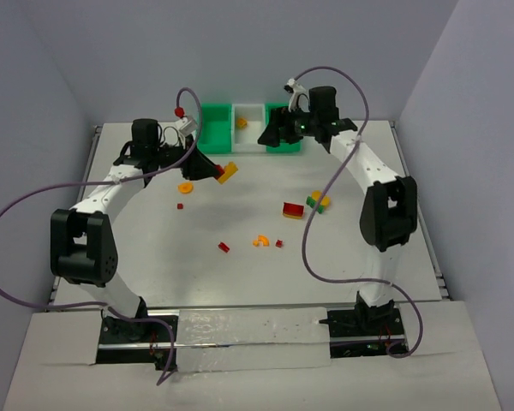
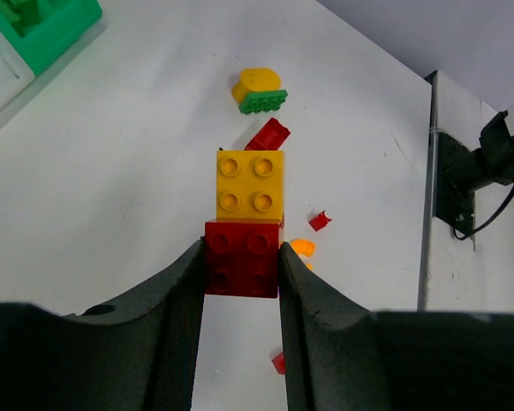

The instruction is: Sort the legos into containers by color

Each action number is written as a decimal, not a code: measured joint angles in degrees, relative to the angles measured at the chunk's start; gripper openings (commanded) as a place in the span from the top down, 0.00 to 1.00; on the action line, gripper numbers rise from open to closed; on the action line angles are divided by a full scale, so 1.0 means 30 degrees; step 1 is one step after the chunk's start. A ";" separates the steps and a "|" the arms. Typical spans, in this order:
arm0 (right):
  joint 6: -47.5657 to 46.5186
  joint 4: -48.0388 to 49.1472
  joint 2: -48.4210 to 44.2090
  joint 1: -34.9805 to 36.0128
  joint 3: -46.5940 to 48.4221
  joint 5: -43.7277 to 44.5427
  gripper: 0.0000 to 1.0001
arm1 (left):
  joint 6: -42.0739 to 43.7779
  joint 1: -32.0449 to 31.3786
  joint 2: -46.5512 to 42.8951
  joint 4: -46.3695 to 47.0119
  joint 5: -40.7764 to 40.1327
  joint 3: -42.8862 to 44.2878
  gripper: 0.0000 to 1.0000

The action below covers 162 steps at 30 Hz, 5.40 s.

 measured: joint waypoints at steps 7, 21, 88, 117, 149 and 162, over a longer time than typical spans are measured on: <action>0.3296 -0.0017 -0.2799 0.1047 -0.0309 -0.3325 0.14 | 0.1520 -0.0405 -0.1794 -0.0455 -0.2524 -0.1031 1.00; 0.9956 -0.0403 0.0851 0.2458 -0.1568 -0.4987 0.18 | 0.4699 -0.1357 -0.2871 -0.1069 -0.6672 -0.1808 1.00; 0.1242 -0.2988 -0.0931 0.2433 0.1809 0.9258 1.00 | 0.1548 -0.1464 1.3876 0.4870 -1.7718 1.4145 0.01; -0.1359 0.4847 0.9987 0.4044 0.8861 1.4231 0.06 | -0.2791 0.1967 -0.2790 -0.2695 -1.5562 0.3623 0.01; -1.6279 -1.3728 -0.1436 0.2859 -0.2296 0.8447 0.15 | -0.0300 0.1945 -0.3425 -0.3973 -0.9495 0.1337 0.01; -1.6960 -1.4449 0.0462 0.3233 -0.2395 0.9248 0.14 | -0.0241 0.1945 -0.3522 -0.4032 -0.8838 0.0695 0.02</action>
